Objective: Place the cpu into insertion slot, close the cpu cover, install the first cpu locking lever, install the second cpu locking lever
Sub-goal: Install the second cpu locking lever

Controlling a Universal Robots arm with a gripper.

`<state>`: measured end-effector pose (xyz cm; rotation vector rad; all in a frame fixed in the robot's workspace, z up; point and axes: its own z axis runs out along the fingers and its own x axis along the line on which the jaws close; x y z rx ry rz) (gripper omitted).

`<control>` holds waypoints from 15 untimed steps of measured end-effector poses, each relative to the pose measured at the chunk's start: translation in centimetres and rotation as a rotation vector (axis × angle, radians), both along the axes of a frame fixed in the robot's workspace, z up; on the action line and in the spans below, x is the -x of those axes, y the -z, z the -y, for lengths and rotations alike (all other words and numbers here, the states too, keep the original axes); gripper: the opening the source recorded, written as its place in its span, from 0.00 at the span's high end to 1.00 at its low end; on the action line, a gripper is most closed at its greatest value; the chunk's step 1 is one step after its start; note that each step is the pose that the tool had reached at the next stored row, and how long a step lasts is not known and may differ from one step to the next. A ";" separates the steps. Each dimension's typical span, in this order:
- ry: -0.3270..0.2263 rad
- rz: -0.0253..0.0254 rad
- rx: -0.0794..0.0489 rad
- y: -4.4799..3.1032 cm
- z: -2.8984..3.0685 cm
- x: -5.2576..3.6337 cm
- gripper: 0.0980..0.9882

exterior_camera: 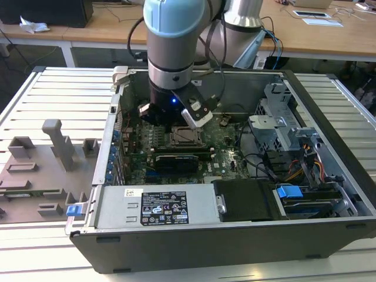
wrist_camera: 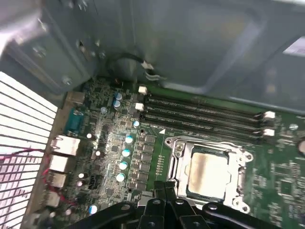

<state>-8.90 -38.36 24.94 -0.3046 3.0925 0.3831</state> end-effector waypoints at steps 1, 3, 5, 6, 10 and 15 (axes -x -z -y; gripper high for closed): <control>0.000 0.0000 0.002 -0.49 0.00 0.00 0.99; 0.000 0.0002 0.015 -1.80 -0.01 0.01 0.99; 0.000 0.0000 0.086 -1.88 -0.16 0.00 0.99; 0.000 0.0000 0.105 -1.88 -0.23 0.00 0.99; 0.000 -0.0059 0.118 -1.87 -0.32 -2.35 0.99; 0.011 -0.0155 0.118 -1.08 -0.32 -3.85 0.99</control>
